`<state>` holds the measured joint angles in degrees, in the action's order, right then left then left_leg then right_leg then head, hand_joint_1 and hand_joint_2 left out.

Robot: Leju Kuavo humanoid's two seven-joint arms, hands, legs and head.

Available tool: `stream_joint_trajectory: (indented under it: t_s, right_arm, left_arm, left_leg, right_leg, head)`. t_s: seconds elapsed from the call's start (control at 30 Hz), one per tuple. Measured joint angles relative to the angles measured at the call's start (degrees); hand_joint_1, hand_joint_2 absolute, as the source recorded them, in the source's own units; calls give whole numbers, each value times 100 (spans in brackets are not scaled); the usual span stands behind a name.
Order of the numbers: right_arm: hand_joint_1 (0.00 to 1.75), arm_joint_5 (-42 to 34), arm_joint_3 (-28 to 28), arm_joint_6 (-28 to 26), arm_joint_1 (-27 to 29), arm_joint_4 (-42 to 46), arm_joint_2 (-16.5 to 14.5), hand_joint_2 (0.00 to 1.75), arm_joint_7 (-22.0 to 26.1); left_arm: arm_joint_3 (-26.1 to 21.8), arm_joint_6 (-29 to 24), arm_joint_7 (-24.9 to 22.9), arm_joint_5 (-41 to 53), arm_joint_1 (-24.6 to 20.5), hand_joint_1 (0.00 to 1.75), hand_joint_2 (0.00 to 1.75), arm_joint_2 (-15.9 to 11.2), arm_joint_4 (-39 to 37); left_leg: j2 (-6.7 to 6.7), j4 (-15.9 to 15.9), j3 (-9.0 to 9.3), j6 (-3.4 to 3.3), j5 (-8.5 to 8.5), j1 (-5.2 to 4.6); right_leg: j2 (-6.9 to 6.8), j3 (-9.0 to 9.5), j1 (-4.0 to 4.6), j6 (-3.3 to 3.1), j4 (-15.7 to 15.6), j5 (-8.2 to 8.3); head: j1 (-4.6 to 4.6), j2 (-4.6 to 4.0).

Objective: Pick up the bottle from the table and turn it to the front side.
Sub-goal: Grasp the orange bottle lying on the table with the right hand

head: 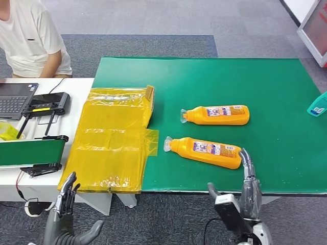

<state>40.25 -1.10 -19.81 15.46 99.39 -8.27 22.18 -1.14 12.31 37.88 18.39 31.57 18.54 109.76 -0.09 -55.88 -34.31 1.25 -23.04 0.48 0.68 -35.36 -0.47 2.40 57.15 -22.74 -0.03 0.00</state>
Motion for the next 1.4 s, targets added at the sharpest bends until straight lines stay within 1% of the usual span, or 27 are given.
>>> stream_joint_trajectory:
  t_s: [0.1, 0.27, 0.33, 0.4, 0.57, 0.7, 0.8, 0.97, 1.1, 1.17, 1.3, 1.4]
  right_arm:
    - [0, 451, -37, 102, -189, -188, 279, 175, -372]
    - [0, 1194, -161, 459, -566, -633, 793, 175, -1055]
    - [0, 1383, -223, 548, -755, -845, 965, 175, -1225]
    - [0, 1461, -288, 622, -946, -1034, 1095, 175, -1296]
    - [0, 1434, -418, 784, -1374, -1426, 1339, 175, -1264]
    - [0, 1415, -516, 933, -1656, -1646, 1491, 175, -1262]
    - [0, 1413, -601, 1041, -1887, -1796, 1566, 175, -1277]
    - [0, 1319, -761, 1303, -2205, -2085, 1617, 175, -1327]
    - [0, 770, -869, 2038, -2464, -2504, 1669, 175, -1274]
    - [0, 536, -924, 2255, -2635, -2767, 1721, 175, -1181]
    - [0, 307, -1038, 2486, -2978, -3206, 1810, 175, -1069]
    - [0, 227, -1148, 2563, -3167, -3453, 1845, 175, -1061]
  left_arm:
    - [-68, 123, 42, -18, -46, 0, 175, 26, -2]
    - [-65, 226, 69, -129, -130, 0, 175, 0, -6]
    - [-10, 148, 40, -132, -176, 0, 175, -40, -12]
    - [94, 51, -12, -154, -229, 0, 175, -105, -32]
    - [579, -264, -50, -368, -325, 0, 175, -427, -61]
    - [1093, -705, -44, -482, -404, 0, 175, -790, -61]
    - [1505, -892, -63, -702, -501, 0, 175, -1056, -66]
    - [1968, -923, -119, -1140, -649, 0, 175, -1369, -152]
    - [2186, -854, -94, -1356, -740, 0, 175, -1578, -250]
    - [2267, -812, -60, -1452, -797, 0, 175, -1677, -329]
    - [2399, -765, -9, -1551, -912, 0, 175, -1804, -516]
    - [2488, -776, 36, -1581, -963, 0, 175, -1884, -613]
  left_leg:
    - [0, 0, 1, 0, 1, 0]
    - [0, 0, 2, -1, 3, 0]
    - [0, 0, 2, -1, 3, -1]
    - [0, 0, 3, -1, 4, -1]
    - [0, 0, 5, -1, 6, -2]
    - [0, 0, 4, -2, 6, -2]
    - [0, 0, 4, -3, 7, -3]
    - [0, 0, 4, -3, 7, -4]
    - [0, 0, 5, -3, 8, -4]
    - [0, -1, 9, -4, 8, -4]
    - [1, -1, 33, -5, 4, -4]
    - [1, 0, 46, -7, 0, -4]
  right_leg:
    - [0, 1, 0, 1, 0, 1]
    - [0, 3, -1, 5, 0, 4]
    - [0, 3, -2, 7, 0, 6]
    - [0, 3, -2, 9, 0, 7]
    - [0, 3, -3, 9, 0, 8]
    - [0, 3, -3, 10, 0, 8]
    - [0, 3, -3, 10, 0, 8]
    - [0, 3, -3, 12, 0, 9]
    - [0, 3, -3, 12, 0, 9]
    - [1, 5, -3, 12, 0, 9]
    - [2, 28, -3, 12, -1, 8]
    - [2, 40, -3, 11, -2, 7]
  head:
    - [1, 0]
    - [0, 0]
    - [0, 0]
    - [0, 0]
    - [-1, 0]
    - [1, 0]
    - [1, 0]
    - [0, 0]
    - [-1, 0]
    - [-1, 0]
    - [-1, 0]
    - [-1, 0]
